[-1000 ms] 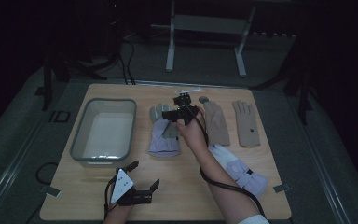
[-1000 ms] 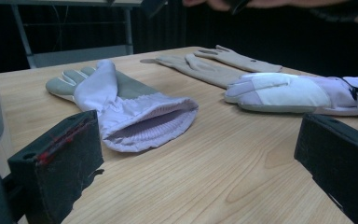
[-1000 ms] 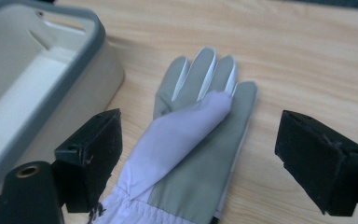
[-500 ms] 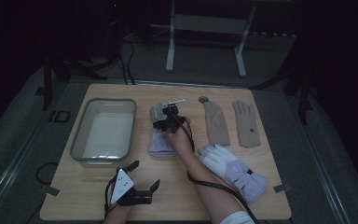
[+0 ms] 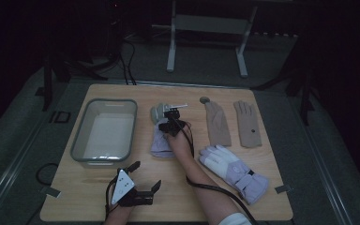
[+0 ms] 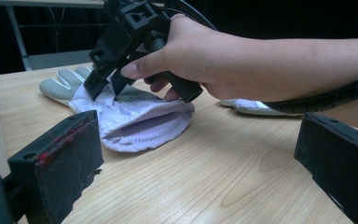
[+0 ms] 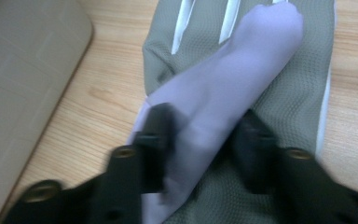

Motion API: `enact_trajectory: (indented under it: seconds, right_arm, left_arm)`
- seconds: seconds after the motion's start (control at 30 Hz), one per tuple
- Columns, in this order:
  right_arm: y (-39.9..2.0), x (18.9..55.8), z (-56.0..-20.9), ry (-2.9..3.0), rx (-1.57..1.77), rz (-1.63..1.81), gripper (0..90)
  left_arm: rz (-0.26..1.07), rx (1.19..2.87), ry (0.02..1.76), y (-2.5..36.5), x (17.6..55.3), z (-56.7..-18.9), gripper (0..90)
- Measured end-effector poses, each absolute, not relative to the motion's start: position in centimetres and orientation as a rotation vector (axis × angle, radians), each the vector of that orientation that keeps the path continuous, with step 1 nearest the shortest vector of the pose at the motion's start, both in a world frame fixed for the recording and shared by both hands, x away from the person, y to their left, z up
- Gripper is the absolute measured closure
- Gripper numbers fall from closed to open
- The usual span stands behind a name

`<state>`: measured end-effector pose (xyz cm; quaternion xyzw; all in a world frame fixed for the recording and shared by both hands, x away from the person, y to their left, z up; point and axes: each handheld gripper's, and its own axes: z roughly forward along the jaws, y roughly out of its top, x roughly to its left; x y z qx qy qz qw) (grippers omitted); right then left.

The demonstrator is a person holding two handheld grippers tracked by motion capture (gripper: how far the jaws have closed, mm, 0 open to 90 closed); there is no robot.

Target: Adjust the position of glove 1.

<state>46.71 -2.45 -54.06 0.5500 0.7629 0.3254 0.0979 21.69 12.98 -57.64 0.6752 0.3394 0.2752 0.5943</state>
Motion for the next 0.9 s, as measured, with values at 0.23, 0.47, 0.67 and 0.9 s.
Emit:
enact_trajectory:
  seconds: [0.23,0.47,0.67,0.9]
  right_arm:
    - [-3.0,46.4,-53.4,2.261,1.652,1.059,83.5]
    - [-4.1,45.2,-49.7,2.186,1.584,1.125,84.2]
    - [-5.6,43.2,-45.6,2.112,1.526,1.222,84.2]
    - [-7.6,39.0,-43.1,2.046,1.515,1.302,84.1]
  left_arm:
    - [0.637,1.566,0.794,13.0,21.7,-57.6,1.1]
    - [0.638,1.559,0.797,13.1,21.7,-57.5,1.1]
    - [0.662,1.553,0.795,13.3,21.5,-57.3,1.1]
    - [0.699,1.554,0.797,13.4,21.3,-57.2,1.1]
